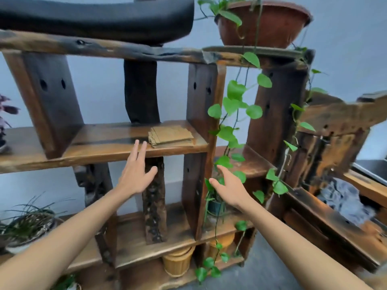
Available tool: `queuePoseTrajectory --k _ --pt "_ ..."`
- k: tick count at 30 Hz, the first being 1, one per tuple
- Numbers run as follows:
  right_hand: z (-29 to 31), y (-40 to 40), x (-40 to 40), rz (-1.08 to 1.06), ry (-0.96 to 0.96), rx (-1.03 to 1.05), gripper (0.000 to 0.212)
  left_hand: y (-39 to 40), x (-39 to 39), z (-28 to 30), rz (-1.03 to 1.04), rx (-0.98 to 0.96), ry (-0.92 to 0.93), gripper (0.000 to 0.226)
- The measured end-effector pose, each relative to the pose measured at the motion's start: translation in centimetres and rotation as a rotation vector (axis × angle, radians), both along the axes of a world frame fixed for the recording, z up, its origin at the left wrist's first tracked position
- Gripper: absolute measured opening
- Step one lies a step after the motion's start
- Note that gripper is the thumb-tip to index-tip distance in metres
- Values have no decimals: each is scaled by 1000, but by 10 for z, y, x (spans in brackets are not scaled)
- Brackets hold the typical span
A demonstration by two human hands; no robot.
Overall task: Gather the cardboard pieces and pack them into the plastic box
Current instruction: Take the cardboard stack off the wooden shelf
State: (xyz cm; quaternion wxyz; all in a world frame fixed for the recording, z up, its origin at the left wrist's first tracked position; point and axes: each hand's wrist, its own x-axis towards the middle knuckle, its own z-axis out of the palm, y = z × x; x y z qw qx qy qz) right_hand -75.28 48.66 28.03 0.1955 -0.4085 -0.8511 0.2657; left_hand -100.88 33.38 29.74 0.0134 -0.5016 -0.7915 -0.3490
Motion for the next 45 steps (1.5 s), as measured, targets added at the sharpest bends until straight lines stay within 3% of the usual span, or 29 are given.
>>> queuePoseTrajectory --k 5,10,13,15,19,24,27,31,37,42,45 --pt "31 38 -42 19 230 -190 48 24 -28 33 158 83 -341 73" --pt "59 78 -102 21 349 -308 50 52 -54 54 197 133 -687 65" --pt "65 95 -129 -36 370 -345 32 67 -58 64 191 152 -889 30" --pt "69 103 -145 -79 388 -390 33 78 -62 74 186 134 -1026 17" --pt "73 106 -161 -154 353 -406 49 94 -68 92 182 92 -1219 27" --pt "67 99 -165 -273 363 -395 40 108 -73 92 205 39 -1244 35" --pt "59 97 -163 -325 487 -483 40 112 -72 93 235 12 -1218 25" --pt "53 87 -162 -435 628 -624 24 111 -60 90 280 -17 -1189 15" --pt "55 77 -155 -398 803 -834 32 107 -40 78 340 41 -1033 41" --pt "48 66 -147 -371 837 -896 36 100 -32 68 327 119 -1112 22" --pt "45 60 -138 -338 799 -954 24 92 -30 60 320 150 -1104 26"
